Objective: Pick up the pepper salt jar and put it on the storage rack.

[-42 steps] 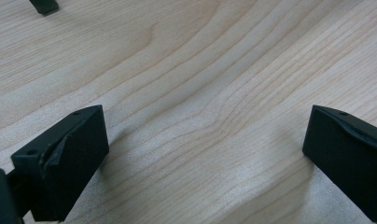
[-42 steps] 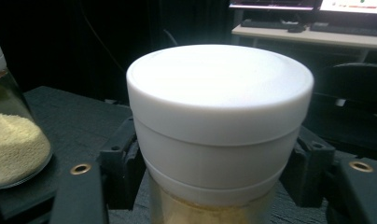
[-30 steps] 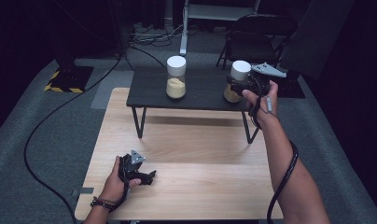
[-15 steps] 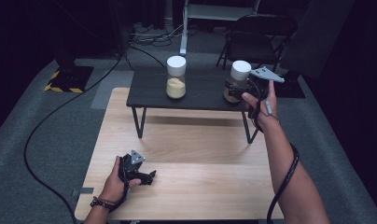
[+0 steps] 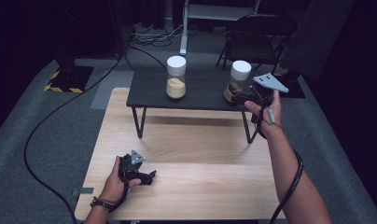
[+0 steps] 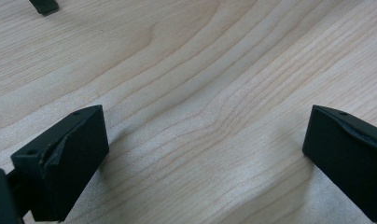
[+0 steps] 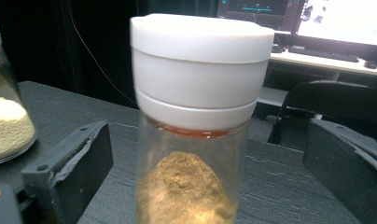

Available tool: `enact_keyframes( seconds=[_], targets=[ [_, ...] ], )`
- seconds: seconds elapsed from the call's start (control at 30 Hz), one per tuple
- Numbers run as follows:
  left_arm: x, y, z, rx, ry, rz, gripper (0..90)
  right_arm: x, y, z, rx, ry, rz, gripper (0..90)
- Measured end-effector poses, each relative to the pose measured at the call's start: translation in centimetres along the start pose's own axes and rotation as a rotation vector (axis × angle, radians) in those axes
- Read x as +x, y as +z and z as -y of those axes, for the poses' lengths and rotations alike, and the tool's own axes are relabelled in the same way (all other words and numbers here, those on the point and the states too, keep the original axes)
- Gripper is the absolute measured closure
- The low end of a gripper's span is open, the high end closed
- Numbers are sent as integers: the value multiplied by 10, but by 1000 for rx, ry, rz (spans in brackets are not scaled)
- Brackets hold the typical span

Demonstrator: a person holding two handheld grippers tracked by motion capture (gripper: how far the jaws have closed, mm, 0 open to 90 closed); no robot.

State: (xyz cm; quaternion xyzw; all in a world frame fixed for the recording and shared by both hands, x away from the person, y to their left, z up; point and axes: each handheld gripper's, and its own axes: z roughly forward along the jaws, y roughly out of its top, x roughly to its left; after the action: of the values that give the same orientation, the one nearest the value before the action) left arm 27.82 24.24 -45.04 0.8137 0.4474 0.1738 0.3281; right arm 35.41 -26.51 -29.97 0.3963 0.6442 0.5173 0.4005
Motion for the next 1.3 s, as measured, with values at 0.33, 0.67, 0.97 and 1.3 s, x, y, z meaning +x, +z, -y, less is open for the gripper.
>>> enact_keyframes(
  seconds=[0.33, 0.67, 0.97, 1.3],
  targets=[
    [0, 0, 0, 0, 0, 0, 5, 12, -25, 22, -58, -93, 16, 14],
    [0, 0, 0, 0, -1, 0, 5, 19, -44, 48, -74, -163, 3, 14],
    [0, 0, 0, 0, 0, 0, 5, 20, -59, 67, -79, -196, -19, 14],
    [0, 0, 0, 0, 0, 0, 5, 22, -68, 85, -82, -215, -42, 14]
  ],
)
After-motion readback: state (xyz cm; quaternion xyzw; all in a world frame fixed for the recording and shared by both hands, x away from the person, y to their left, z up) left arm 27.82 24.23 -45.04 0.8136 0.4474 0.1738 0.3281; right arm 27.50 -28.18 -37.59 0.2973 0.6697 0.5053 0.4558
